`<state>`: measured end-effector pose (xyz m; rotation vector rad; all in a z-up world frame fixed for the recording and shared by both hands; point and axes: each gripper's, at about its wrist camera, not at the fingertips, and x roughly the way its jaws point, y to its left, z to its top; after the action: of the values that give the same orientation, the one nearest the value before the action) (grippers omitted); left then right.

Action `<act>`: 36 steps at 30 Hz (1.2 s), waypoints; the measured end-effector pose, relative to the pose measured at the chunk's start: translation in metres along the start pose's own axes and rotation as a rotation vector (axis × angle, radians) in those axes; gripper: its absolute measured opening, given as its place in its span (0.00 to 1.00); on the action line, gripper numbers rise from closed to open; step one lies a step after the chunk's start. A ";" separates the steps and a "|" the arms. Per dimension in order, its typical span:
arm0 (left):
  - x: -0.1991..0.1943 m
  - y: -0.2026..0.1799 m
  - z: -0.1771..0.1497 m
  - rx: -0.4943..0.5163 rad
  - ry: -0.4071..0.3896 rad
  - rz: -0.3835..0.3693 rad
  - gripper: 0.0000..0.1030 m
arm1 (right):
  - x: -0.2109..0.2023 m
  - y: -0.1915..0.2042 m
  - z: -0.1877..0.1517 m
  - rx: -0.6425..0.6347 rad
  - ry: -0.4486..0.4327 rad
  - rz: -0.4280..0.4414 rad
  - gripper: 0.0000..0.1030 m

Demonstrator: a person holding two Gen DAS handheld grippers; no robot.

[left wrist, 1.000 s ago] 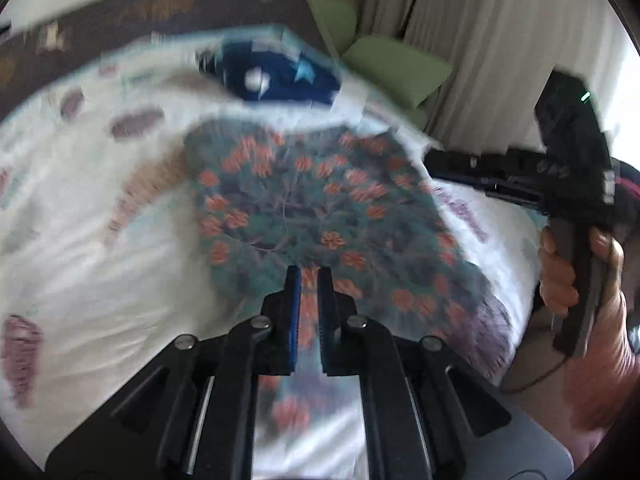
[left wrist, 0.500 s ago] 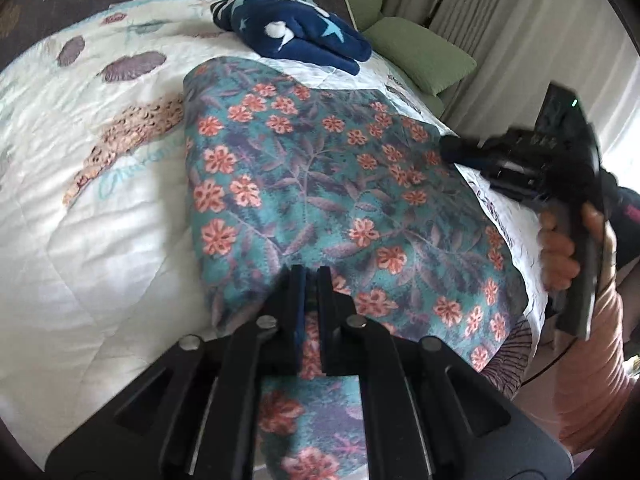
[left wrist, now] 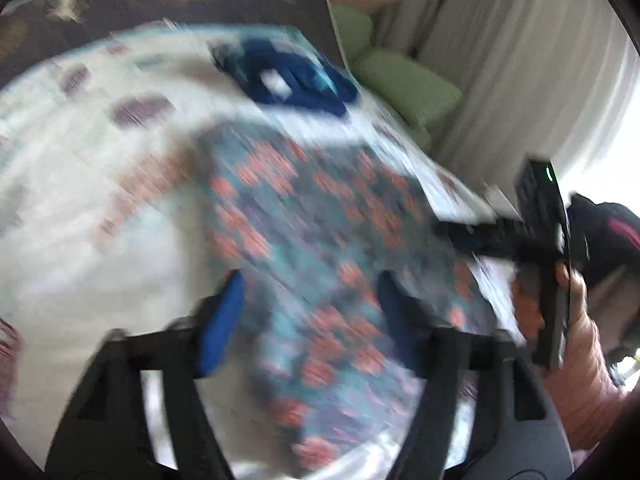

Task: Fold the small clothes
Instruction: 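Grasp the folded teal floral bundle with the left gripper, then lift the bundle with the left gripper while the right gripper also grips it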

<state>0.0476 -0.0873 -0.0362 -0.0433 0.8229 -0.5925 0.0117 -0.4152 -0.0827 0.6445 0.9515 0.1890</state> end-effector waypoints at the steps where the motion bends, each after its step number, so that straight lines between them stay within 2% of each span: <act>1: -0.001 0.005 0.004 0.003 -0.005 0.030 0.74 | 0.000 0.001 0.000 -0.007 0.001 0.006 0.68; 7: 0.030 0.034 0.016 -0.044 0.094 0.037 0.74 | 0.016 0.010 0.012 -0.029 0.035 0.050 0.71; 12: 0.050 0.041 0.021 -0.078 0.126 -0.023 0.74 | 0.026 0.008 0.027 -0.009 0.053 0.099 0.71; 19: 0.086 0.039 0.040 -0.058 0.183 -0.030 0.74 | 0.045 0.015 0.039 -0.054 0.073 0.134 0.72; 22: 0.104 0.045 0.045 -0.082 0.210 -0.038 0.74 | 0.055 0.019 0.046 -0.082 0.084 0.153 0.72; 25: 0.116 0.051 0.053 -0.116 0.198 -0.054 0.74 | 0.065 0.023 0.054 -0.097 0.095 0.167 0.72; 27: 0.120 0.051 0.059 -0.115 0.192 -0.051 0.68 | 0.069 0.027 0.057 -0.108 0.089 0.159 0.66; 28: 0.122 0.050 0.061 -0.105 0.190 -0.043 0.51 | 0.071 0.029 0.058 -0.118 0.085 0.149 0.61; 29: 0.123 0.049 0.063 -0.096 0.191 -0.029 0.31 | 0.074 0.031 0.058 -0.128 0.083 0.126 0.39; 30: 0.124 0.050 0.065 -0.099 0.194 -0.018 0.23 | 0.077 0.031 0.059 -0.130 0.089 0.107 0.25; 31: 0.121 0.051 0.066 -0.105 0.187 -0.018 0.15 | 0.077 0.032 0.058 -0.125 0.092 0.111 0.22; 33: 0.106 0.043 0.068 -0.079 0.136 -0.002 0.12 | 0.067 0.039 0.054 -0.156 0.049 0.088 0.17; 36: 0.075 0.020 0.075 0.011 0.044 0.033 0.12 | 0.036 0.065 0.044 -0.273 -0.053 0.036 0.17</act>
<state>0.1500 -0.1230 -0.0405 -0.0066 0.8616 -0.5686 0.0763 -0.3672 -0.0512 0.4136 0.8451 0.3265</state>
